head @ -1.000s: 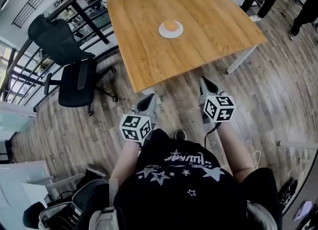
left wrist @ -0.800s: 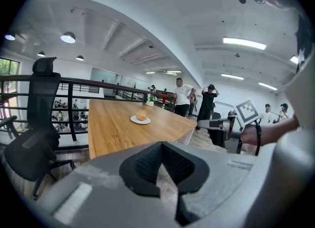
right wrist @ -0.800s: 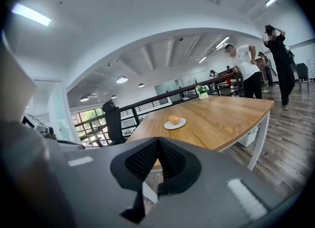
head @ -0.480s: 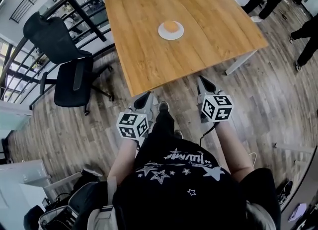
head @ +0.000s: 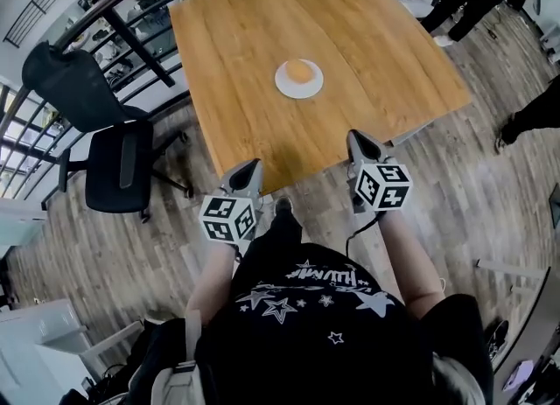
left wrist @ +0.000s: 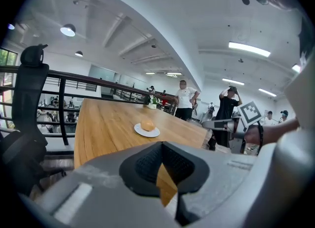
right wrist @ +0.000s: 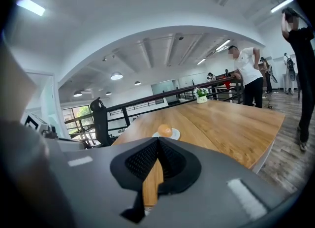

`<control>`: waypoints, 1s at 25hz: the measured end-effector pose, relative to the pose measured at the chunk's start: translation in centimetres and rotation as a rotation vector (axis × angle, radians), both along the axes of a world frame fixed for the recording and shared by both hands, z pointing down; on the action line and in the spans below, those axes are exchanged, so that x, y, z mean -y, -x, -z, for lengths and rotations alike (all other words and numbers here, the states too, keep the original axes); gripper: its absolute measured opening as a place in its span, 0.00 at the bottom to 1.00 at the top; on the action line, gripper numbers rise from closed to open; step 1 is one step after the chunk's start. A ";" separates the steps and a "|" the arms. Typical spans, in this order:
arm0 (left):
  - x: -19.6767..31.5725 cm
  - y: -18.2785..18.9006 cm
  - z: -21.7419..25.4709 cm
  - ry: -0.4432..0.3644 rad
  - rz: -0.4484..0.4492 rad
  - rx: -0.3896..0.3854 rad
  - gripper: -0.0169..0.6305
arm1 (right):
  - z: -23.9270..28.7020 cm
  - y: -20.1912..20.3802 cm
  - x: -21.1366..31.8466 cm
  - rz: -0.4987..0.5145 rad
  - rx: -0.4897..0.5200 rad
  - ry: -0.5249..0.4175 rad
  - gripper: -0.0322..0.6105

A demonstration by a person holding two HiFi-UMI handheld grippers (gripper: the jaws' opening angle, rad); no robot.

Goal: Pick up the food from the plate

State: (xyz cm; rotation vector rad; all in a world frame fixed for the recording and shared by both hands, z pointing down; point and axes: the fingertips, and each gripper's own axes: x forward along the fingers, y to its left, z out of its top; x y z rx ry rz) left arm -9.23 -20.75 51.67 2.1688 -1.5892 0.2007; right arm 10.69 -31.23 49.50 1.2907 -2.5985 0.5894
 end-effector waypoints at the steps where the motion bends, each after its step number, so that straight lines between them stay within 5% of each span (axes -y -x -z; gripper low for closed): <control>1: 1.0 0.6 0.1 -0.003 0.001 -0.001 0.03 | 0.0 0.7 1.1 0.000 -0.002 -0.002 0.05; 12: 9.8 6.1 0.9 -0.010 -0.006 -0.019 0.03 | -0.5 6.7 9.8 0.007 -0.079 0.030 0.08; 25: 15.6 9.3 0.4 -0.012 -0.032 -0.021 0.03 | -3.8 12.1 15.3 0.109 -0.197 0.078 0.54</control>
